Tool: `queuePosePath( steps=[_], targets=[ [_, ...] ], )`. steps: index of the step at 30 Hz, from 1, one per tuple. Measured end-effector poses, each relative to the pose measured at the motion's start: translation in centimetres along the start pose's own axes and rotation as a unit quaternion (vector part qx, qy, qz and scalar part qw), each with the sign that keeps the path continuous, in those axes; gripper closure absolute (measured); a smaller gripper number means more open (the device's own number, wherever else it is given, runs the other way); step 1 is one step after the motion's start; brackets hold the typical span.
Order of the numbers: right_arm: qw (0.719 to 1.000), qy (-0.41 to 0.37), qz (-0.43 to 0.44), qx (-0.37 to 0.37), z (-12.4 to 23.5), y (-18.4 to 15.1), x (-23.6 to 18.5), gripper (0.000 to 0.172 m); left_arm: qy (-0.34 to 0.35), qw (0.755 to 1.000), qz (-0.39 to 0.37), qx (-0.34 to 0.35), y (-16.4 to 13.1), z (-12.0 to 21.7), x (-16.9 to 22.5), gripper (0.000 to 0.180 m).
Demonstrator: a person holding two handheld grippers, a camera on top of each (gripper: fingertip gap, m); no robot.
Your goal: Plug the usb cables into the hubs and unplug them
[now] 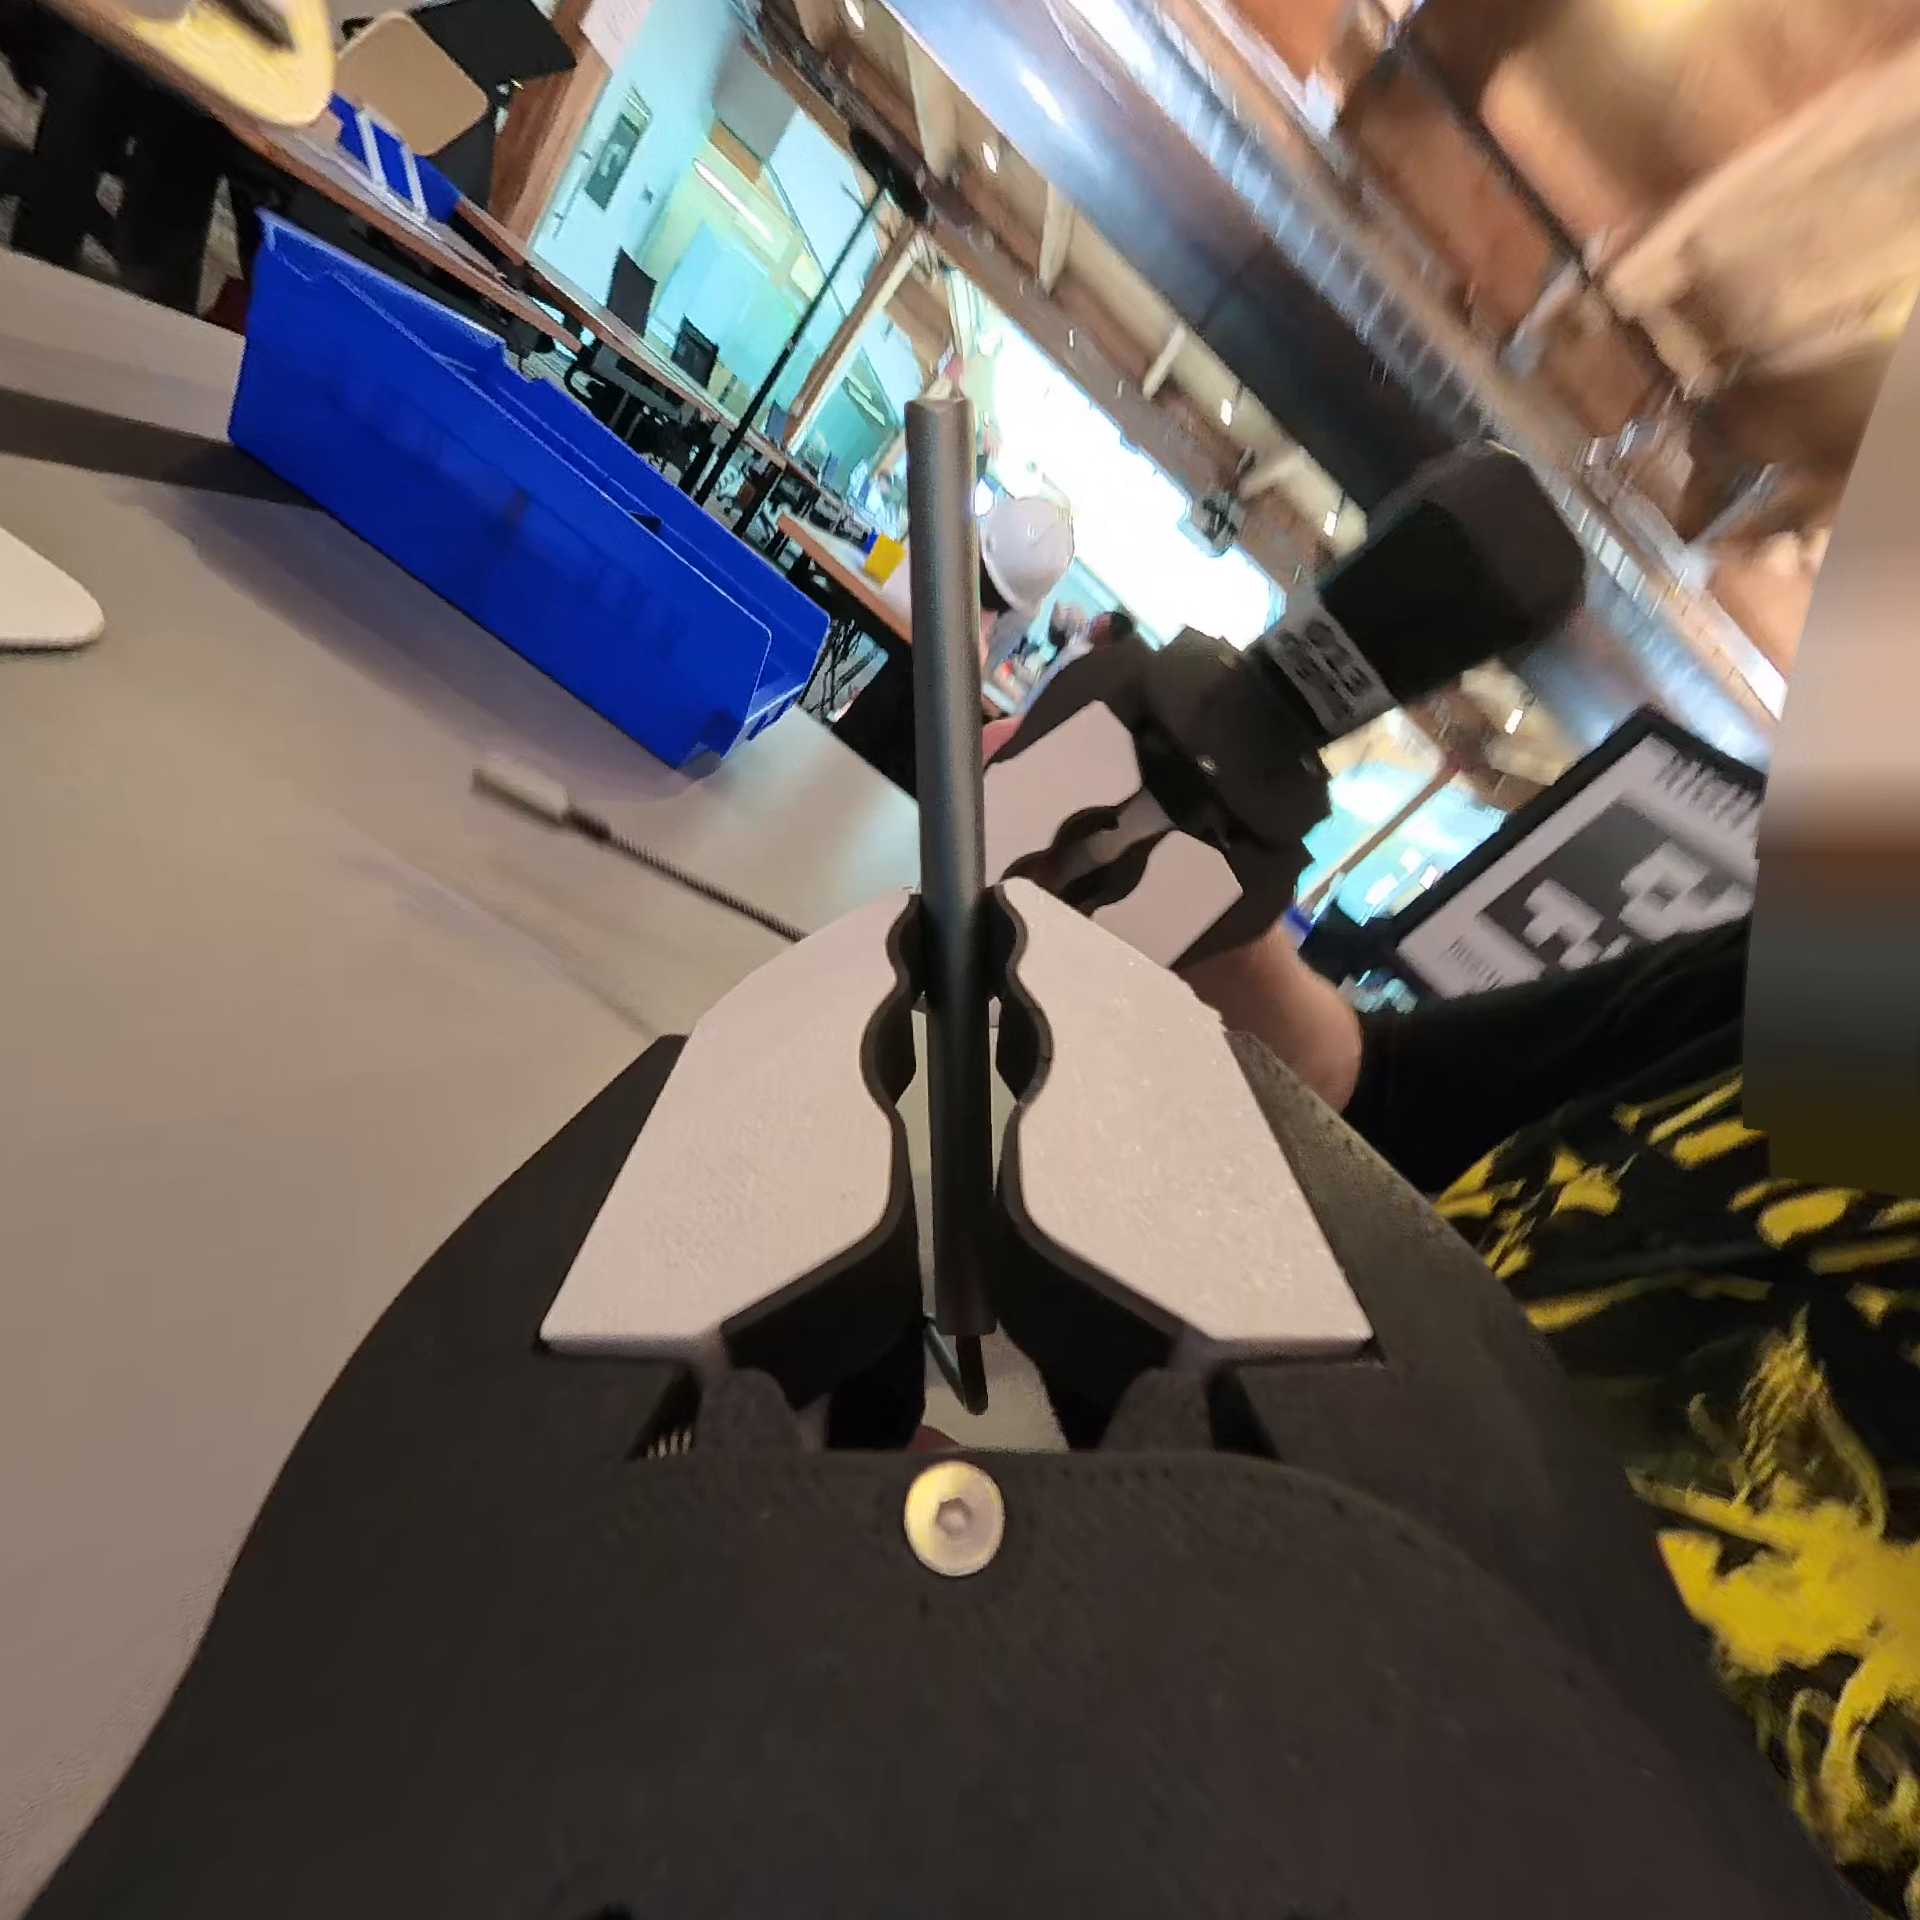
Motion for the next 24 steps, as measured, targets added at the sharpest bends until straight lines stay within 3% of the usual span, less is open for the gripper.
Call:
queuePosePath(
  steps=[8, 24],
  targets=[
    [0.998, -0.033, 0.031, -0.037, 0.3, 1.1, 0.9, 0.156, 0.007, 0.993, 0.118, 0.011, -1.6, -1.7, -0.4, 0.169],
    [0.981, -0.021, 0.083, -0.174, 0.2, 1.5, 1.3, 0.156, 0.064, 0.994, 0.080, -0.033, -1.5, -2.9, 0.4, 0.169]
  ],
)
Point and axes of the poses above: each gripper's, where its closed fingertips meet, z back along the fingers, y out of its top, x = y × z across the jaws, the point moved 10 cm from there along z, back along the fingers, and after that the axes turned 12 degrees about y, right-handed, at the moved point
